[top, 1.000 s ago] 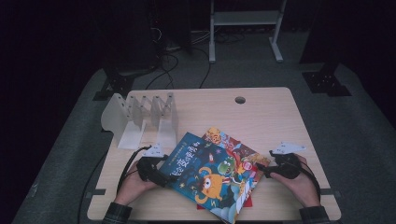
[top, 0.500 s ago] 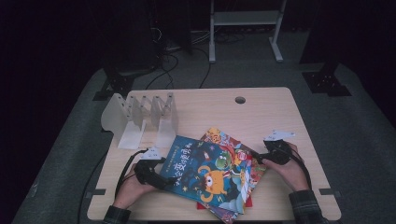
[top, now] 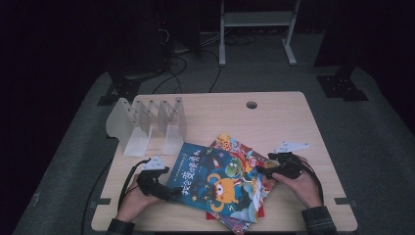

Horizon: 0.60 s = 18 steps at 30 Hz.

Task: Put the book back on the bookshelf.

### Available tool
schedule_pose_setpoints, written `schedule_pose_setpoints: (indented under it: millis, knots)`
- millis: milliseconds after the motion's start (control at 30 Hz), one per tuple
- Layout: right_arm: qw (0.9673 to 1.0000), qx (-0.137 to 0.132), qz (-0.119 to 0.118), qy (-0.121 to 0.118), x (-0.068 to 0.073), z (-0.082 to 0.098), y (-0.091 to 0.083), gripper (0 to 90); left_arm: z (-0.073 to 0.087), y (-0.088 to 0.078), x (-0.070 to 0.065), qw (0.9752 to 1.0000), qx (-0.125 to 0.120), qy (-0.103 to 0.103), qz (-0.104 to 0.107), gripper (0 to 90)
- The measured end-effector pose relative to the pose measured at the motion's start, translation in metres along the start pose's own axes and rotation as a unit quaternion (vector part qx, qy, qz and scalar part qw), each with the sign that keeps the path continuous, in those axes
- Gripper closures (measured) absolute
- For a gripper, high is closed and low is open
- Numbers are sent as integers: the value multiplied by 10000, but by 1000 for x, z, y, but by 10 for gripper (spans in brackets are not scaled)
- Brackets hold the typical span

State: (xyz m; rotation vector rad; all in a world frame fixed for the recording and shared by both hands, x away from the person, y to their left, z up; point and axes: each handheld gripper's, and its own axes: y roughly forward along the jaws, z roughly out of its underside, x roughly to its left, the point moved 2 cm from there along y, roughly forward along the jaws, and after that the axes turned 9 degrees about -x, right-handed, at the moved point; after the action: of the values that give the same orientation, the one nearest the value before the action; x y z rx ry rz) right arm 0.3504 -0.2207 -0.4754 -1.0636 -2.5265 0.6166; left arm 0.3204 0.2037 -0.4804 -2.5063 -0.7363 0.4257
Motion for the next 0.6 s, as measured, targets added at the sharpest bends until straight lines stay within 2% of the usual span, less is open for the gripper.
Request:
schedule_pose_setpoints:
  millis: [100, 133, 233, 300, 333, 600]
  knots:
    - [9999, 112, 21, -27, 1, 1, 5, 199, 2, -2, 0, 10000, -20, -31, 1, 0]
    - [9999, 157, -38, 15, 1, 2, 9, 190, 3, -4, 0, 10000, -36, -54, 0, 0]
    - [9998, 105, -153, 49, 4, 2, 11, 221, 5, -6, 1, 9999, -39, -112, 11, 0]
    - [9998, 95, -176, 33, 5, 2, 12, 211, 6, -7, 1, 9999, -52, -132, 6, 0]
    - [9999, 118, -115, 25, 8, 1, 13, 201, 8, -9, 1, 9998, -77, -156, 22, 0]
    - [10000, 50, -66, 38, 14, 1, 17, 200, 14, -14, 2, 9993, -121, -358, 63, 0]
